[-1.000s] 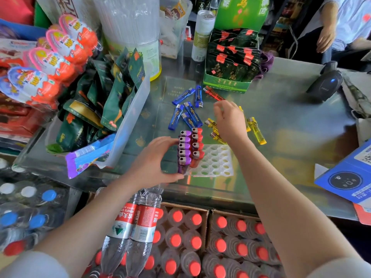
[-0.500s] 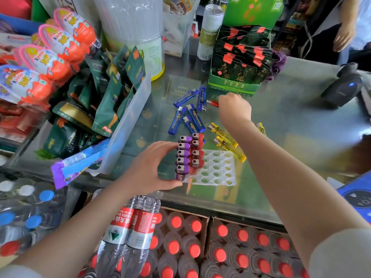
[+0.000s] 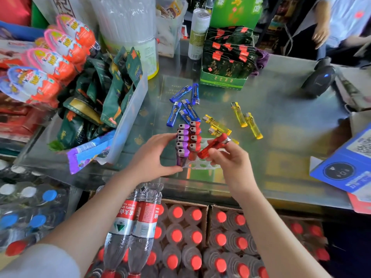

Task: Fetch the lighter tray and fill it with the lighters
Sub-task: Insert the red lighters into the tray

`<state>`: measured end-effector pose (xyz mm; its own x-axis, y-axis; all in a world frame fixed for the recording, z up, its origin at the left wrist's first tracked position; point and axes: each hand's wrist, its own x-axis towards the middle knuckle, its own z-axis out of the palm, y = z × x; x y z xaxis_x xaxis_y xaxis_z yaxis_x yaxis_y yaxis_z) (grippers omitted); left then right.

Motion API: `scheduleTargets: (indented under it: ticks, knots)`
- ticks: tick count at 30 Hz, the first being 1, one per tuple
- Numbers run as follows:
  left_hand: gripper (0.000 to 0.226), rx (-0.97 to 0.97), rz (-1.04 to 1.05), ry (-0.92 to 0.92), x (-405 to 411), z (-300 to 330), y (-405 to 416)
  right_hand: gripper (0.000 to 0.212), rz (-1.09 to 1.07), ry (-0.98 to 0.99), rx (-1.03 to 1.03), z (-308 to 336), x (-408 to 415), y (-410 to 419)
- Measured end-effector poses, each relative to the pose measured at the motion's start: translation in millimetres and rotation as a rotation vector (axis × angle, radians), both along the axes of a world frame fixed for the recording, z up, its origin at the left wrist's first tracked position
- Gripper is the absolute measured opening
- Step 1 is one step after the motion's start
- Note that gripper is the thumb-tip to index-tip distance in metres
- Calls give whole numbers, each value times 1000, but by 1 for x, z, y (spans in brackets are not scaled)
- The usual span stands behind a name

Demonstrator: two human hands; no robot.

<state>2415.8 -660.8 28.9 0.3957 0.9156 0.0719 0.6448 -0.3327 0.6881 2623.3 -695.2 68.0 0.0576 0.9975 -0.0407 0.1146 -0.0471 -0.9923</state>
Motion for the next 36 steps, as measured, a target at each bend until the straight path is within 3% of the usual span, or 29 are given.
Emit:
scheduleTargets:
  ticks: [5,9,13,20,27,31,36]
  knots:
    - [78,-12,2,3,-1,-4,1,15,-22,-11,39,-10,-11,-12]
    - [79,-7,-10,5,-1,-7,3,28,3,-203,75,-11,-17,-18]
    - [76,-10,-5,9,-1,-7,4,16,45,-458,161,-12,-22,-17]
    - [76,-6,-4,-2,-1,-6,3,13,45,-548,205,-13,-25,-18]
    - [73,24,-29,4,-1,-1,0,12,23,-394,184,-17,-22,-30]
    - [75,27,-33,1,0,2,-1,17,-112,-158,135,-7,-19,-23]
    - [76,29,-24,1,1,1,-2,20,-191,-51,126,1,-17,-17]
